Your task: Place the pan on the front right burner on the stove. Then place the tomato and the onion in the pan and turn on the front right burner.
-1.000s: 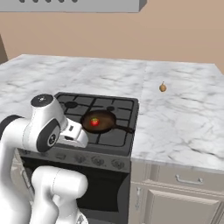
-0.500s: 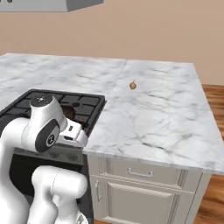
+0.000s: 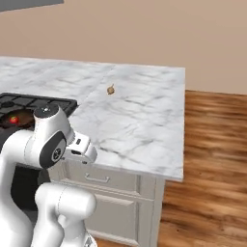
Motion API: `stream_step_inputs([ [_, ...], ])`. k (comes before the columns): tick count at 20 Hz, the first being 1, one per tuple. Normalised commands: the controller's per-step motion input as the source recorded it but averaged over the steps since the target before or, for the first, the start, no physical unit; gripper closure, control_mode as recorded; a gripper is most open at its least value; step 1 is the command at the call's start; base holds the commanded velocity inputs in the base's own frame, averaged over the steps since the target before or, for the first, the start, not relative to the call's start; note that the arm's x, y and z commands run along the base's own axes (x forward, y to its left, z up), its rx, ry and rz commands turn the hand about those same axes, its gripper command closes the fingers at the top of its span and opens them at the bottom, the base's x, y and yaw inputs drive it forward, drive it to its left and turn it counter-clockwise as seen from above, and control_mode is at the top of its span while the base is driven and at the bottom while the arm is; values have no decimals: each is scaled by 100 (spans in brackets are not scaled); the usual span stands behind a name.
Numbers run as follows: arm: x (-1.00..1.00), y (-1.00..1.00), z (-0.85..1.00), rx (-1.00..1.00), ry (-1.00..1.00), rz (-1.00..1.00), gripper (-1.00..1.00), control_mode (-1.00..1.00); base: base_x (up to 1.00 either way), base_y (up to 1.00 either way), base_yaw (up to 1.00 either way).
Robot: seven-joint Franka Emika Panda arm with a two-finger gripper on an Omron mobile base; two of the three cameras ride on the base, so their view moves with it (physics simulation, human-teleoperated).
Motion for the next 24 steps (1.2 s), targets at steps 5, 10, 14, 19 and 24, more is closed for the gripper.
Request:
stream_step_inputs([
  [5, 0, 0, 0, 0, 0, 0, -100, 100, -36, -100, 13],
  [10, 0, 0, 0, 0, 0, 0, -100, 100, -36, -98, 17],
  [14, 0, 0, 0, 0, 0, 0, -100, 100, -31, -93, 20],
  [19, 0, 0, 0, 0, 0, 0, -100, 100, -20, -78, 25],
  [24, 0, 0, 0, 0, 0, 0, -100, 100, -5, -53, 29],
])
